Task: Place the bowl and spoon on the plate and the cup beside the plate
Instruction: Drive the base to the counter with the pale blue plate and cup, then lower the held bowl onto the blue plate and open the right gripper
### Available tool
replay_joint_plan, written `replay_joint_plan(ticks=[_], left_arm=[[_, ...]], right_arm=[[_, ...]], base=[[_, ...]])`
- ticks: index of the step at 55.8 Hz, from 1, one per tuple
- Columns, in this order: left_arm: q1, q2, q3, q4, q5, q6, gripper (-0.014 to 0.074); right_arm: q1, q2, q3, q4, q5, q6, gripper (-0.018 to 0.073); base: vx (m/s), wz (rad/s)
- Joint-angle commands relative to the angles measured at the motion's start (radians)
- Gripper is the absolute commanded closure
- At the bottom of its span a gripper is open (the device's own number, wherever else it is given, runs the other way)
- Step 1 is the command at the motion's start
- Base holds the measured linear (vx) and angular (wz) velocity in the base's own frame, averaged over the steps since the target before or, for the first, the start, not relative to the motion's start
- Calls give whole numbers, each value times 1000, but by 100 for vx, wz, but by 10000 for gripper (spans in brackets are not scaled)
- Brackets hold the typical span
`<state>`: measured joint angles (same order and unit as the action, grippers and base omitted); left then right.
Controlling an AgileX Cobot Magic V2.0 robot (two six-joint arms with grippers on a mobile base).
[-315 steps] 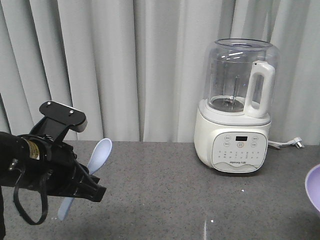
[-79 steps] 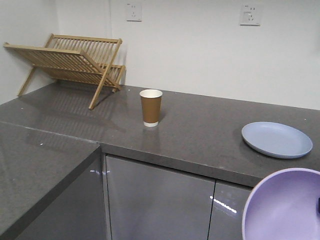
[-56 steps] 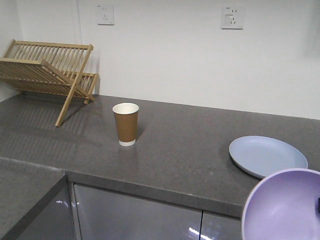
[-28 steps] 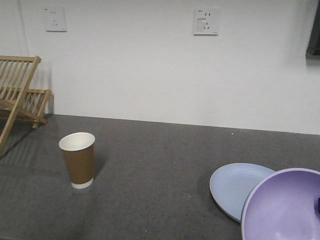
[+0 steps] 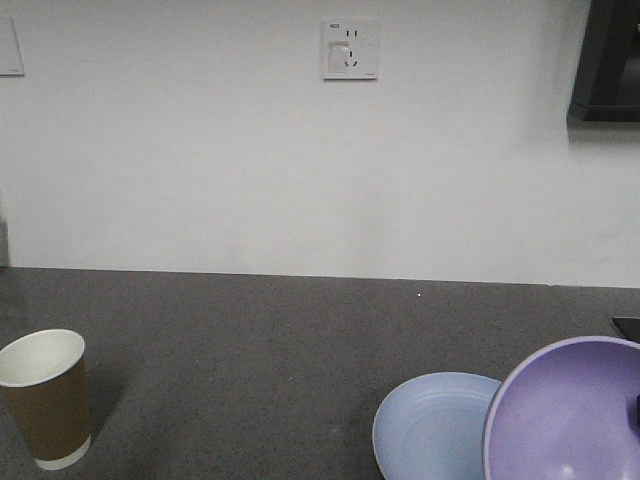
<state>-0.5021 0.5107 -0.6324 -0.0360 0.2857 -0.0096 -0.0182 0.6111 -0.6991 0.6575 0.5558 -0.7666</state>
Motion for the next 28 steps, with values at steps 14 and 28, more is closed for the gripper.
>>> replay_joint_plan(ticks=[14, 28], left_arm=[[-5, 10, -26, -9, -84, -6, 596], [-5, 10, -26, -9, -84, -6, 596]], right_arm=[[2, 1, -31, 29, -69, -3, 568], [2, 1, -31, 29, -69, -3, 568]], base=[[10, -9], [2, -3]])
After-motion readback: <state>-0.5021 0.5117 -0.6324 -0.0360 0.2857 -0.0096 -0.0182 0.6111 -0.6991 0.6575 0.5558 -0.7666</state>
